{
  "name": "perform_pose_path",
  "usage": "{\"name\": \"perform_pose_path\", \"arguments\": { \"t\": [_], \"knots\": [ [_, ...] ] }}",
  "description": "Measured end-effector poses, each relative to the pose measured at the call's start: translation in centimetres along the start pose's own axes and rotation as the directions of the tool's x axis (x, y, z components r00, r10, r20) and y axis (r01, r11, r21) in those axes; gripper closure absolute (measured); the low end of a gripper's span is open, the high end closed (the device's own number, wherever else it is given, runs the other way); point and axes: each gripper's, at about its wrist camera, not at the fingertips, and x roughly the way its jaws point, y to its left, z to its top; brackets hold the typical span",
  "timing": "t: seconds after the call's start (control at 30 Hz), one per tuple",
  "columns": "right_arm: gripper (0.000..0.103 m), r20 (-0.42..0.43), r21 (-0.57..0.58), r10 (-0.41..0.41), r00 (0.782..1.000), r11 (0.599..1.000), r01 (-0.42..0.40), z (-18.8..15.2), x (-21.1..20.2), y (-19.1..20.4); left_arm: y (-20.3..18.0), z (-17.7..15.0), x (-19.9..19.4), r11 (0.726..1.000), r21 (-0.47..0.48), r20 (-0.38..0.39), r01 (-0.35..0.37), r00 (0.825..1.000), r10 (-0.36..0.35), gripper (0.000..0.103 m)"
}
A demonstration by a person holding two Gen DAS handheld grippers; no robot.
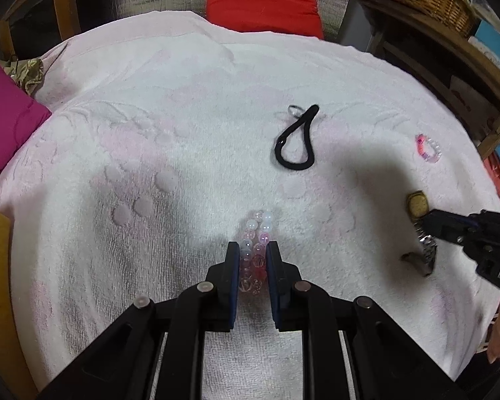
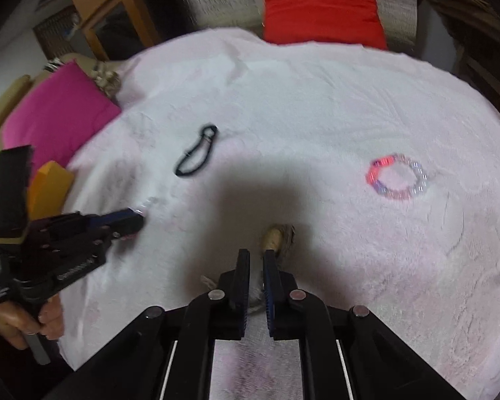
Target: Organize jewelry
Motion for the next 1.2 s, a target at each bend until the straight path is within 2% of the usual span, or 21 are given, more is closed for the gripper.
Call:
{"name": "perform_pose_path", "arguments": {
  "t": [0.1,0.2,0.37,0.5,0.6,0.63,0.73,0.83,1.0,1.13,1.17,1.2],
  "knots": [
    [0.093,0.03,0.056,0.045,0.999,0.997,-0.046,0.5,-1.3,-1.3,0.1,0.0,-0.1,1.0,-0.004,0.002,-0.002,1.0,0.002,0.087],
    [0.093,0.016,0.14,0.083,0.996,0.987,-0.084,0.8,-1.5,-3.1,0.1,0.0,0.1,1.0,-0.001,-0.001,-0.018,1.0,0.018,0.087],
    [0.093,-0.058,0.169,0.072,0.996,0.984,-0.062,0.7,0.4,-3.3,0.0,0.1,0.2,1.0,0.0,-0.003,-0.028,1.0,0.028,0.087],
    [0.092,-0.064,0.167,0.065,0.996,0.984,-0.054,0.7,0.9,-2.8,-0.2,0.1,0.4,0.999,0.004,-0.004,-0.038,0.999,0.038,0.087],
    [0.078,-0.068,0.193,0.076,0.995,0.979,-0.062,0.6,1.0,-2.9,-0.3,0.0,0.5,0.999,0.005,-0.005,-0.039,0.999,0.039,0.086],
    [0.07,-0.064,0.203,0.087,0.994,0.976,-0.072,0.6,1.0,-3.0,-0.3,0.0,0.5,0.999,0.004,-0.005,-0.037,0.999,0.037,0.086],
    [0.056,-0.018,0.209,0.078,0.997,0.975,-0.072,0.6,0.5,-3.1,-0.1,0.0,0.4,1.0,-0.001,-0.004,-0.024,1.0,0.024,0.086],
    [0.056,0.011,0.201,0.076,0.997,0.977,-0.076,0.7,0.2,-3.0,-0.2,-0.1,0.4,0.999,0.006,-0.003,-0.032,0.999,0.032,0.086],
    [0.058,-0.01,0.183,0.022,1.0,0.983,-0.019,1.1,1.8,-2.3,-0.3,-0.1,0.4,1.0,0.001,0.0,-0.031,1.0,0.031,0.086],
    [0.07,-0.003,0.133,-0.015,1.0,0.991,0.015,1.3,2.3,-0.8,-0.6,-0.2,0.3,0.999,0.005,0.006,-0.042,0.999,0.042,0.086],
    [0.08,0.004,0.111,-0.042,0.999,0.993,0.041,1.3,2.2,-0.4,-0.6,-0.2,0.3,0.999,0.007,0.009,-0.046,0.999,0.046,0.086],
    [0.081,0.004,0.098,-0.048,0.999,0.994,0.047,1.2,2.3,-0.2,-0.7,-0.3,0.2,0.999,0.008,0.011,-0.048,0.999,0.048,0.086]
  ]
}}
